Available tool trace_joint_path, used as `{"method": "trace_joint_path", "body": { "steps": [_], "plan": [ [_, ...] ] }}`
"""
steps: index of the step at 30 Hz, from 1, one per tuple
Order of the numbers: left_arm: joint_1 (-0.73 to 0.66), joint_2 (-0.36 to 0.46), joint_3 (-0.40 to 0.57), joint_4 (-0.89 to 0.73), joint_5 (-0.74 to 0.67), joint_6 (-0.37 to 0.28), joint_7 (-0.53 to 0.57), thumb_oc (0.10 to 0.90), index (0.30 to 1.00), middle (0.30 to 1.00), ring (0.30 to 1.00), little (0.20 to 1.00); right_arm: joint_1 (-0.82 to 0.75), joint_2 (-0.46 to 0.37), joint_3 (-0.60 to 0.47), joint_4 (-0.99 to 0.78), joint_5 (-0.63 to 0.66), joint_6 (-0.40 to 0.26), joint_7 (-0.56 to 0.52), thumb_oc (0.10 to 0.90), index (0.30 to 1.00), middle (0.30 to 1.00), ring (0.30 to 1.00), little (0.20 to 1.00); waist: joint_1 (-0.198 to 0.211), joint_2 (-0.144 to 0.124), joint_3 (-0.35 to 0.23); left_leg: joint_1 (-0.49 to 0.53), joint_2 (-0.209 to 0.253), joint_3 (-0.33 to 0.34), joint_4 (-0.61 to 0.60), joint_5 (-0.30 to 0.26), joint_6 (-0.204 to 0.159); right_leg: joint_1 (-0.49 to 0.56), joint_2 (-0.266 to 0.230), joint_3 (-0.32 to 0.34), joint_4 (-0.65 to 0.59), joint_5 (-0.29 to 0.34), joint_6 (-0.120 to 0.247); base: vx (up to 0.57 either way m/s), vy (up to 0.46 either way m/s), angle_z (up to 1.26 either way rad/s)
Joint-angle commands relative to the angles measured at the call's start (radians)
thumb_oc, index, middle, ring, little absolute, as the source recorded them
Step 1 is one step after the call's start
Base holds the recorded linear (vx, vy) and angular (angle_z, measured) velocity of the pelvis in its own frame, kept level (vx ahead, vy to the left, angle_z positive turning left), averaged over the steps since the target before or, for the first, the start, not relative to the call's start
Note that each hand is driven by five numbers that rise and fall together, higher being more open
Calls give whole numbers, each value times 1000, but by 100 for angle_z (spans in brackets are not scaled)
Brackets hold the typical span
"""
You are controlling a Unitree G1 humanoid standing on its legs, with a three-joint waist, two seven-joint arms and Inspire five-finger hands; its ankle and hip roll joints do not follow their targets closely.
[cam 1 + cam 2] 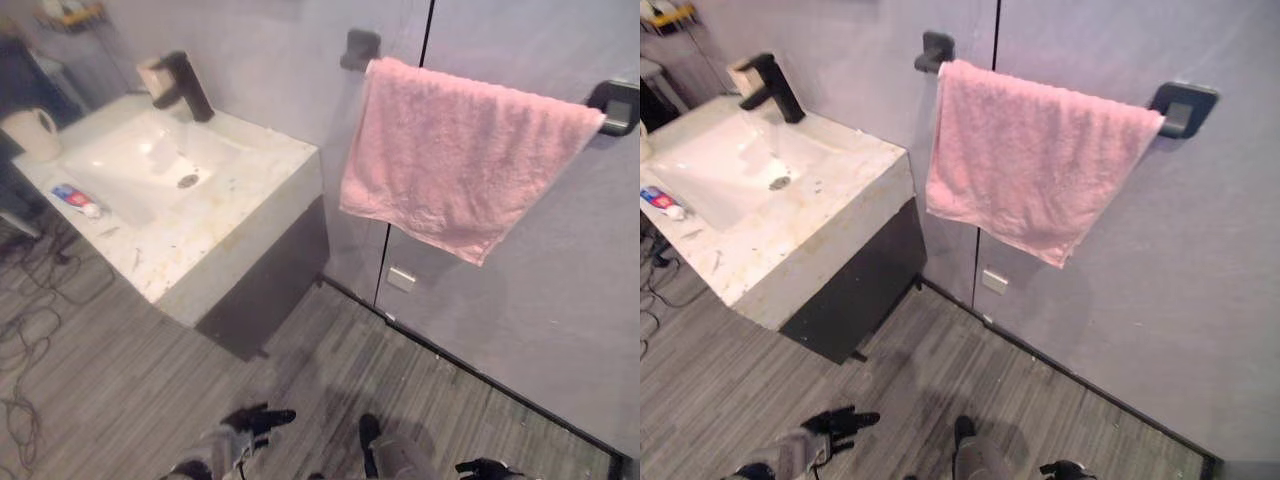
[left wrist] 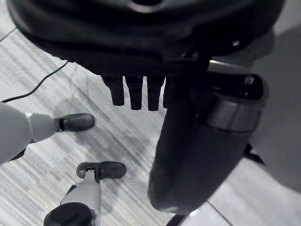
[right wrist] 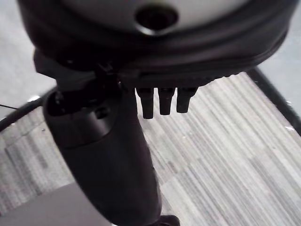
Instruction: Organize the bathroom.
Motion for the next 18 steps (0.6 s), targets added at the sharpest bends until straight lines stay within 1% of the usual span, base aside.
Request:
{"method": "trace_joint_path", "body": {
  "steps": [1,2,3,4,5,6,7,8,9,10,11,12,13,14,15,16,17,18],
  "plan": [
    [62,21,50,19,-256,73,-73,800,900,900,900,900,-15,-1,13,22,12,15,-8,800,900,900,900,900,-22,-76,-13,18,-105,31,5,-32,15,-39,105,-82,-178,135,152,-226,127,1],
    [73,16,65,23,-332,79,-77,800,900,900,900,900,-9,-1,10,24,15,13,-8,800,900,900,900,900,-22,-77,-11,18,-110,35,-1,-28,19,-44,107,-79,-179,142,152,-286,138,1],
    [89,6,82,19,-409,113,-78,800,900,900,900,900,2,-4,3,28,18,18,-2,800,900,900,900,900,-29,-71,-10,16,-105,24,-9,-18,24,-50,123,-18,-166,135,149,-229,105,2],
    [89,6,82,19,-409,113,-78,800,900,900,900,900,2,-4,3,28,18,18,-2,800,900,900,900,900,-29,-71,-10,16,-105,24,-9,-18,24,-50,123,-18,-166,135,149,-230,86,20],
    [96,0,90,12,-417,148,-54,800,900,900,900,900,14,-6,-3,32,33,23,-2,800,900,900,900,900,-44,-57,-12,8,-91,15,-9,-12,30,-59,118,55,-142,126,148,-158,16,42],
    [109,-3,89,2,-356,182,-72,800,900,900,900,900,37,-1,-17,39,88,47,-11,800,900,900,900,900,-65,-28,-16,-7,-56,-2,8,-10,32,-64,75,165,-85,113,159,-174,20,62],
    [112,-2,88,0,-351,191,-76,800,900,900,900,900,42,0,-20,39,92,52,-14,800,900,900,900,900,-68,-22,-18,-13,-47,-2,15,-12,32,-67,63,187,-68,108,162,-113,12,165],
    [121,1,84,-5,-317,226,-93,800,900,900,900,900,48,-5,-25,44,109,76,-15,800,900,900,900,900,-77,-4,-15,-12,-25,4,31,-20,31,-46,25,220,-48,95,172,-123,48,215],
    [140,4,84,-5,-228,258,-140,800,900,900,900,900,49,-8,-27,54,141,107,-29,800,900,900,900,900,-77,19,-13,-10,16,31,55,-24,25,-2,-38,227,-14,69,184,-178,46,263],
    [152,8,82,-3,-172,274,-174,800,900,900,900,900,46,-7,-28,58,163,130,-40,800,900,900,900,900,-71,26,-15,-8,39,51,68,-25,20,29,-69,216,-5,57,189,-239,7,183],
    [161,15,85,1,-120,289,-199,800,900,900,900,900,43,-3,-29,63,181,144,-46,800,900,900,900,900,-60,26,-21,-11,58,77,78,-21,14,60,-87,197,-10,46,196,-224,-43,195],
    [165,20,89,2,-74,294,-218,800,900,900,900,900,39,1,-30,66,203,146,-57,800,900,900,900,900,-53,20,-28,-15,66,94,81,-15,9,88,-92,182,-33,44,201,-218,-71,145],
    [165,25,88,5,-59,305,-233,800,900,900,900,900,35,5,-29,67,197,142,-60,800,900,900,900,900,-46,8,-41,-26,65,107,78,-7,7,117,-92,163,-81,49,202,-199,-76,149],
    [152,23,77,15,-77,321,-218,800,900,900,900,900,30,-4,-25,59,144,125,-43,800,900,900,900,900,-44,2,-55,-56,49,104,75,-3,14,120,-71,170,-110,46,192,-130,-51,75],
    [152,23,76,15,-77,321,-217,800,900,900,900,900,30,-4,-25,59,143,125,-43,800,900,900,900,900,-44,3,-56,-58,49,104,75,-3,14,118,-71,170,-110,46,192,-104,-61,54],
    [142,19,68,24,-87,339,-187,800,900,900,900,900,33,-14,-20,49,119,111,-34,800,900,900,900,900,-48,9,-57,-77,45,109,81,4,15,106,-57,174,-93,34,183,-55,-49,-12],
    [142,19,66,24,-84,342,-184,800,900,900,900,900,34,-16,-20,44,121,107,-35,800,900,900,900,900,-49,11,-57,-82,44,110,84,7,15,101,-52,175,-87,30,181,-112,-97,-24],
    [141,20,58,20,-86,346,-176,800,900,900,900,900,36,-23,-19,21,136,99,-39,800,900,900,900,900,-53,15,-55,-94,42,110,93,8,16,89,-36,173,-66,10,173,-108,-111,-11]
  ]
}}
